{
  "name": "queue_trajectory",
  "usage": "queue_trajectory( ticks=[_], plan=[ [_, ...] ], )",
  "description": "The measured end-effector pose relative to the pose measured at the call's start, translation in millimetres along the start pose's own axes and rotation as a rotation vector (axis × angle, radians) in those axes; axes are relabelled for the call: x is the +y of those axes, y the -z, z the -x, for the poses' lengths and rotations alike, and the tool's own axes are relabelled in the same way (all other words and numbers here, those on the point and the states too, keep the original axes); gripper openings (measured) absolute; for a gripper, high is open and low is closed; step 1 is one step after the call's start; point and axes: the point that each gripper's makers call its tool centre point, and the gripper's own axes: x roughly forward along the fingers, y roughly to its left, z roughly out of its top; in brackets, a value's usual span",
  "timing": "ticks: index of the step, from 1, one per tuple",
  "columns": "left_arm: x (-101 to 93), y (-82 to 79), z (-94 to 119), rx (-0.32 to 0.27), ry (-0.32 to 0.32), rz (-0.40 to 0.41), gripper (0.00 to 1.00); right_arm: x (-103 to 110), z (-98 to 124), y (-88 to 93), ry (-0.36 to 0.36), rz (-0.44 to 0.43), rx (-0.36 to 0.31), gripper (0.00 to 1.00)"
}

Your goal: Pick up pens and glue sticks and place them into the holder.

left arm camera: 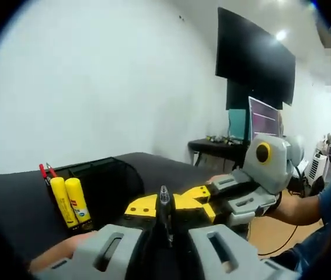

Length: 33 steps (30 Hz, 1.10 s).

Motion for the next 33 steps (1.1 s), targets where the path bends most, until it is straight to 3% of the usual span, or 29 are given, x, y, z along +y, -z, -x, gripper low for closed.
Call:
queue_trajectory(
  ticks=[9, 18, 25, 31, 33],
  plan=[
    [14.9, 8.6, 20, -0.054, -0.016, 0.02, 0.19, -19, 3, 1.6, 0.032, -0.031, 0.022, 0.04],
    [52.9, 50.8, 37, -0.06, -0.096, 0.051, 0.46, -40, 0, -11.8, 0.049, -0.073, 0.015, 0.04],
    [77.2, 69.0, 40, -0.088, -0.162, 0.093, 0.75, -55, -10, -32.2, 0.053, -0.095, 0.002, 0.04],
    [87.8, 82.8, 43, -0.101, -0.171, 0.152, 0.78, -68, -26, -54.8, 0.051, -0.122, -0.021, 0.04],
    [88.2, 80.8, 44, -0.106, -0.173, 0.154, 0.78, -72, -33, -61.8, 0.051, -0.119, -0.025, 0.04]
  ],
)
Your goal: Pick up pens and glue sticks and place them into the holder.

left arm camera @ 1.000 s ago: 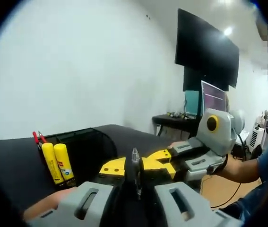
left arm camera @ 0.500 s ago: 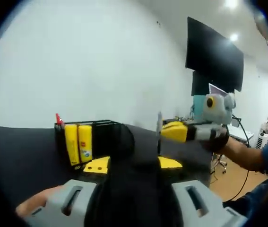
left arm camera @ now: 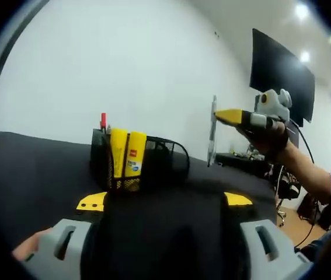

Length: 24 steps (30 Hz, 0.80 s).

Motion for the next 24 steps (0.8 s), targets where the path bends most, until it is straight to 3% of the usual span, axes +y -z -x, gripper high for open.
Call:
queue_trajectory(
  ticks=[2, 15, 24],
  plan=[
    [-1.1, -4.7, 0, -0.03, 0.011, 0.04, 0.79, -1, -7, -6.1, -0.004, 0.004, -0.004, 0.04],
    [-4.3, 5.1, 0, 0.0, 0.015, -0.003, 0.85, -10, -71, -51.0, -0.054, -0.004, -0.041, 0.04],
    [4.9, 3.5, 2, -0.011, -0.014, 0.023, 0.83, -7, -119, -44.0, -0.086, -0.005, -0.022, 0.04]
  ],
)
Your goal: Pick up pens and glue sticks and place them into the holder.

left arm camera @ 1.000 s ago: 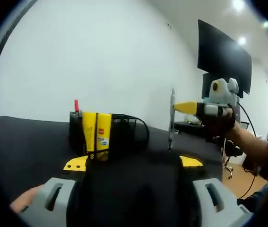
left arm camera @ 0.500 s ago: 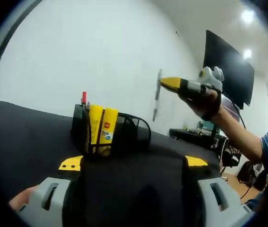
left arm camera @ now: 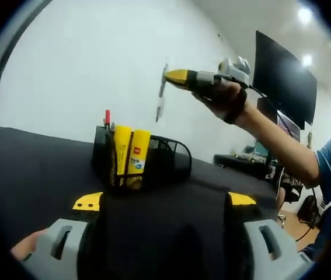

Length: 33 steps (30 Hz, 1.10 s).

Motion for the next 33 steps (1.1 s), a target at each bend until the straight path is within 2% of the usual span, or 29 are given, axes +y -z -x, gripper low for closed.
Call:
queue_trajectory(
  ticks=[4, 12, 26, 33],
  plan=[
    [2.2, -1.0, 0, -0.007, -0.011, 0.009, 0.82, -4, -15, 9.6, -0.004, 0.007, 0.015, 0.04],
    [5.1, -2.2, 0, -0.015, -0.025, 0.018, 0.81, -12, -33, 14.9, -0.001, -0.017, -0.002, 0.04],
    [10.4, -4.9, 1, -0.029, -0.047, 0.025, 0.79, -16, -53, 37.4, -0.005, -0.022, 0.018, 0.04],
    [11.9, -6.6, 1, -0.038, -0.051, 0.025, 0.78, -23, -62, 52.0, -0.012, -0.028, 0.053, 0.04]
  ],
)
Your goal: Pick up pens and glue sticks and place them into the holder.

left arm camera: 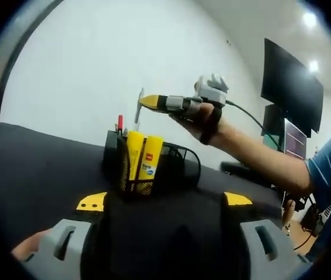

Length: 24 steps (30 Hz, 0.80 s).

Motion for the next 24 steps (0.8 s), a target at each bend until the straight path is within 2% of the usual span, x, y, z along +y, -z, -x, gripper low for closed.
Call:
queue_trajectory(
  ticks=[24],
  plan=[
    [1.1, 1.9, -1, 0.014, -0.005, -0.013, 0.76, 3, 2, 38.0, -0.011, 0.01, 0.101, 0.04]
  ],
)
